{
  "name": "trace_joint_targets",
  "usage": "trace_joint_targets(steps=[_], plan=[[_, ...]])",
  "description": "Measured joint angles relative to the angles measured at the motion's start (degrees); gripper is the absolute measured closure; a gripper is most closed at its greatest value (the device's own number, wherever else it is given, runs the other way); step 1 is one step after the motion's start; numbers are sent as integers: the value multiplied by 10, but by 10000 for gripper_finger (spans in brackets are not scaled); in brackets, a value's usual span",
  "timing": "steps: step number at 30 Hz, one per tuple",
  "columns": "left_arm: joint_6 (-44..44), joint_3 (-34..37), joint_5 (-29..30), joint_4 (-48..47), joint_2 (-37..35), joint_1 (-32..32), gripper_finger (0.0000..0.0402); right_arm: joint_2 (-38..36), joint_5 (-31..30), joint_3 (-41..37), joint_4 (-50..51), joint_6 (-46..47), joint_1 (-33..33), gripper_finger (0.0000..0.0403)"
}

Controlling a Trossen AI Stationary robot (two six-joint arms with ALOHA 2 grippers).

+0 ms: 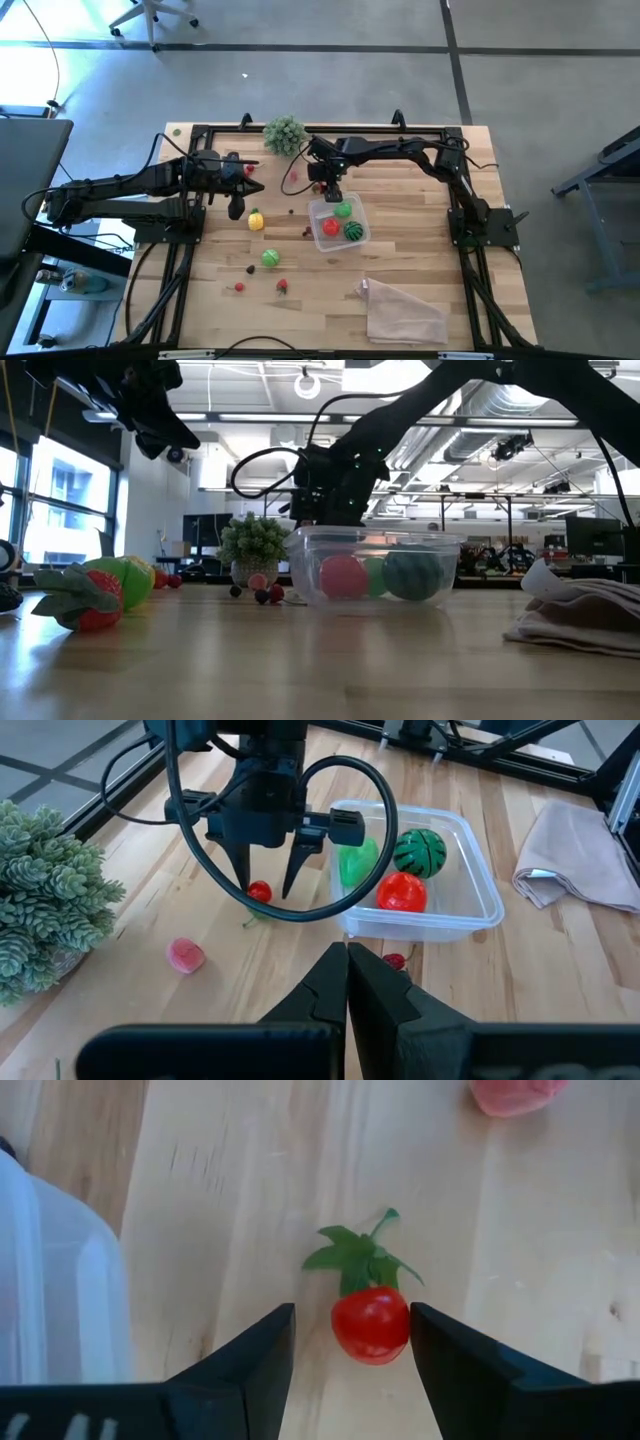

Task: Pick and placing Produce into tupperware
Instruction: Put the red cherry into the transparent bin

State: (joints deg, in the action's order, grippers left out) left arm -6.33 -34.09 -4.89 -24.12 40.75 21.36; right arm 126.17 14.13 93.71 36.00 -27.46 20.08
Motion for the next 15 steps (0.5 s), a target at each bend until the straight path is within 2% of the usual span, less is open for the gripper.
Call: trace_joint_targets(steps=[10, 15], plan=[[0, 0, 0, 0, 0, 0, 401, 0, -2, 0, -2, 4, 0, 238], [0, 0, 0, 0, 0, 0, 401, 3, -23, 0, -2, 2, -9, 238]])
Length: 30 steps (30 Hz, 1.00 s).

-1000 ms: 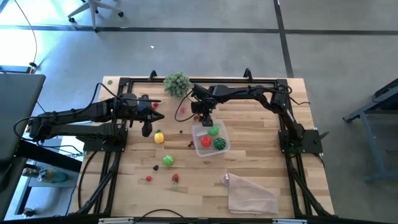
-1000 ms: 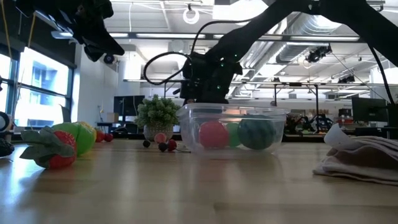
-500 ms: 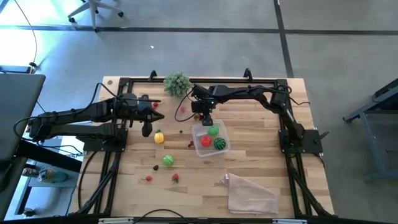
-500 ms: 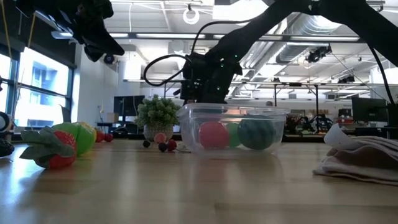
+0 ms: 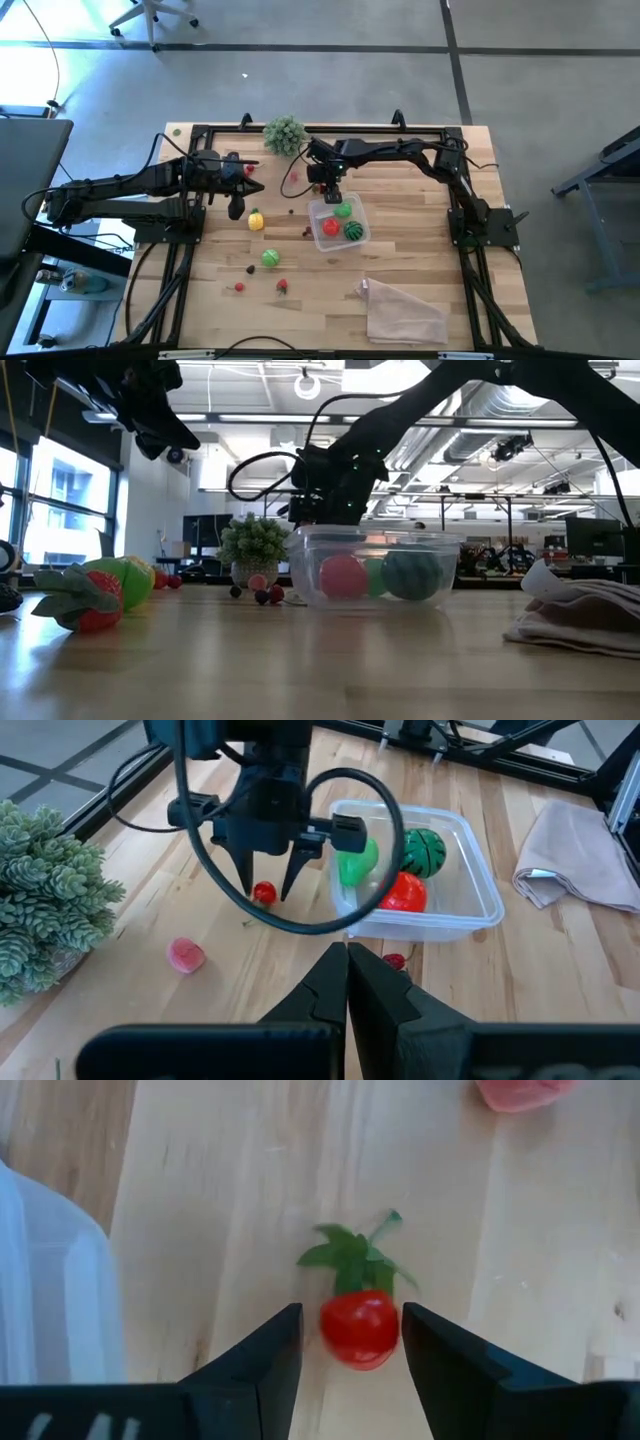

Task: Pick and placing Produce into tupperware
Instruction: Put the red cherry into the transparent bin

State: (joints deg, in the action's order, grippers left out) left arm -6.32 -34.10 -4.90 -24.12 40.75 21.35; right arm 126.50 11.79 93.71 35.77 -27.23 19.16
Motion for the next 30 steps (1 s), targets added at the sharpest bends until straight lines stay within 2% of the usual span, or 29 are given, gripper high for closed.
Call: trace_joint_targets(steps=[7, 17, 30], plan=[[0, 0, 0, 0, 0, 0, 401, 0, -1, 0, -2, 3, -1, 241], [0, 0, 0, 0, 0, 0, 401, 0, 5, 0, -3, 9, -1, 288], [0, 0, 0, 0, 0, 0, 401, 0, 8, 0, -3, 15, -1, 309]])
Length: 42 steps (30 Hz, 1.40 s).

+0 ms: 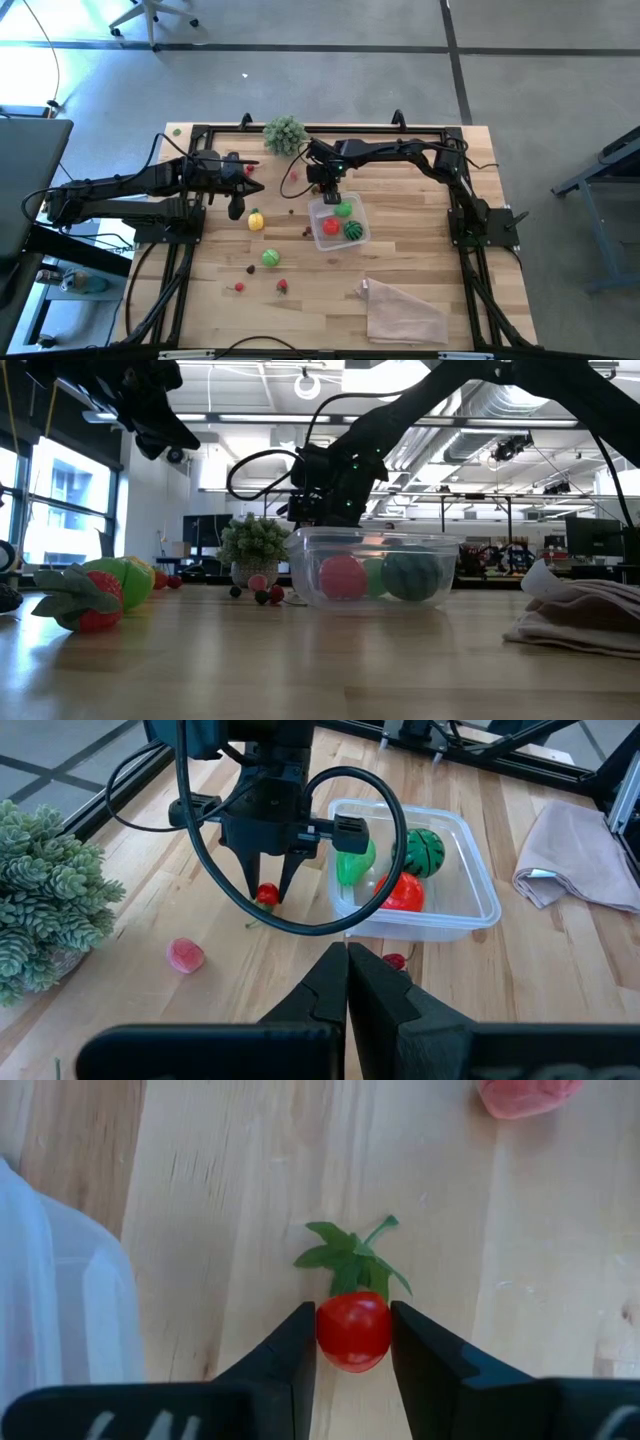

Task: Pick and placing Produce into tupperware
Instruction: Put the red cherry into the transparent bin

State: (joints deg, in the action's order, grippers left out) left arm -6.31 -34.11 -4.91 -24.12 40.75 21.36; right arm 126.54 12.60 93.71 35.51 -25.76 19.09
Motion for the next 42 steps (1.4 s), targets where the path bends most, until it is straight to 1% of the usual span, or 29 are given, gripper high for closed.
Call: trace_joint_targets(steps=[27, 36, 42], plan=[[0, 0, 0, 0, 0, 0, 401, -5, -7, 1, 5, 9, 0, 311], [0, 0, 0, 0, 0, 0, 401, -6, -8, 51, 46, 9, 1, 311], [0, 0, 0, 0, 0, 0, 401, -6, -22, 89, 101, 9, 4, 311]])
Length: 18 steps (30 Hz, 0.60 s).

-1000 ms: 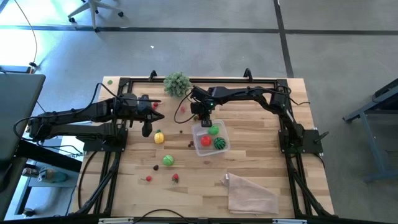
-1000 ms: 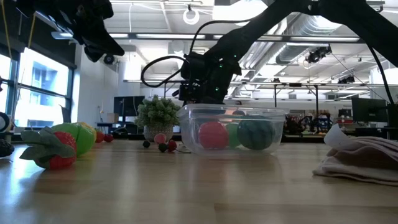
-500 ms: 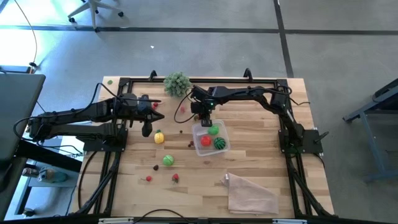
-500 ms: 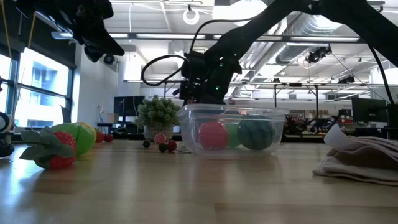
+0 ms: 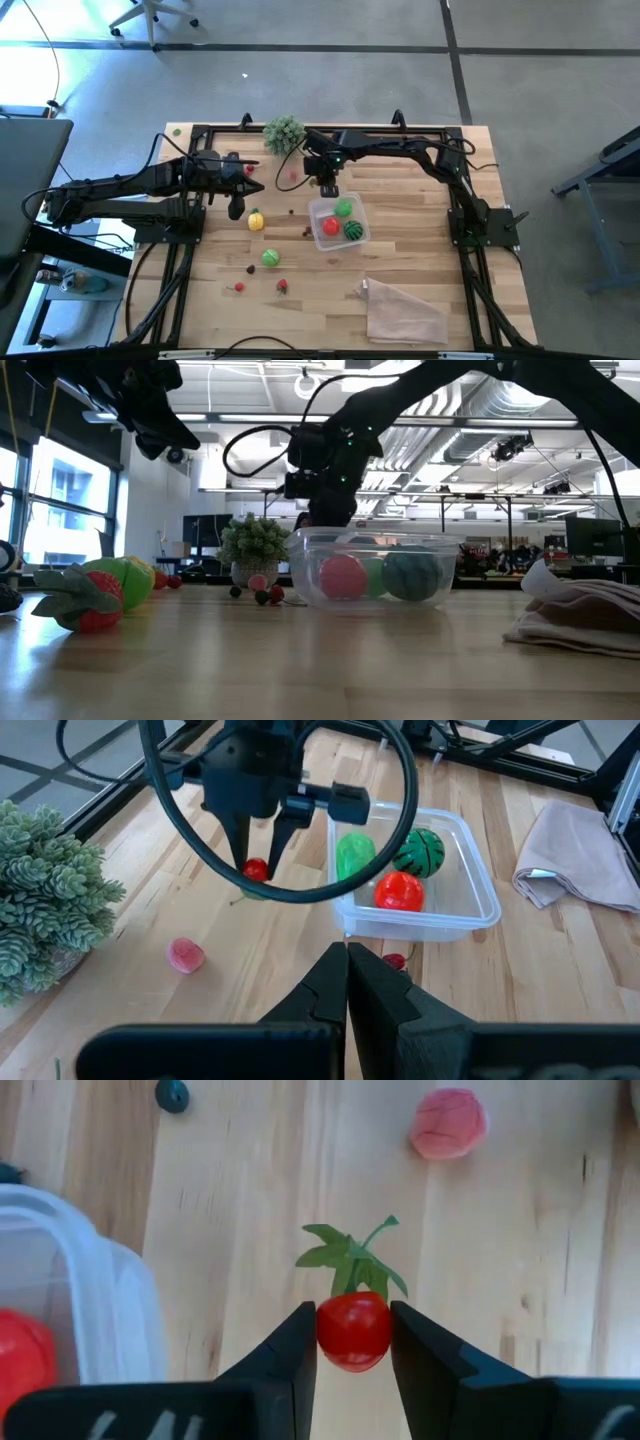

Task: Pick and placing Produce into tupperware
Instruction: Put the red cherry into the transparent bin

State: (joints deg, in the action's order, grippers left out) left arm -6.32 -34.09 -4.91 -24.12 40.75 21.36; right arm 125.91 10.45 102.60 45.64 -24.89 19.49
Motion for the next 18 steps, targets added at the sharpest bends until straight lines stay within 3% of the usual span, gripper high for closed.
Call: trace_joint_targets(steps=[9, 18], plan=[[0, 0, 0, 0, 0, 0, 401, 0, 2, 56, 93, 5, 0, 311], [0, 0, 0, 0, 0, 0, 401, -53, 3, 63, 107, 34, -9, 311]])
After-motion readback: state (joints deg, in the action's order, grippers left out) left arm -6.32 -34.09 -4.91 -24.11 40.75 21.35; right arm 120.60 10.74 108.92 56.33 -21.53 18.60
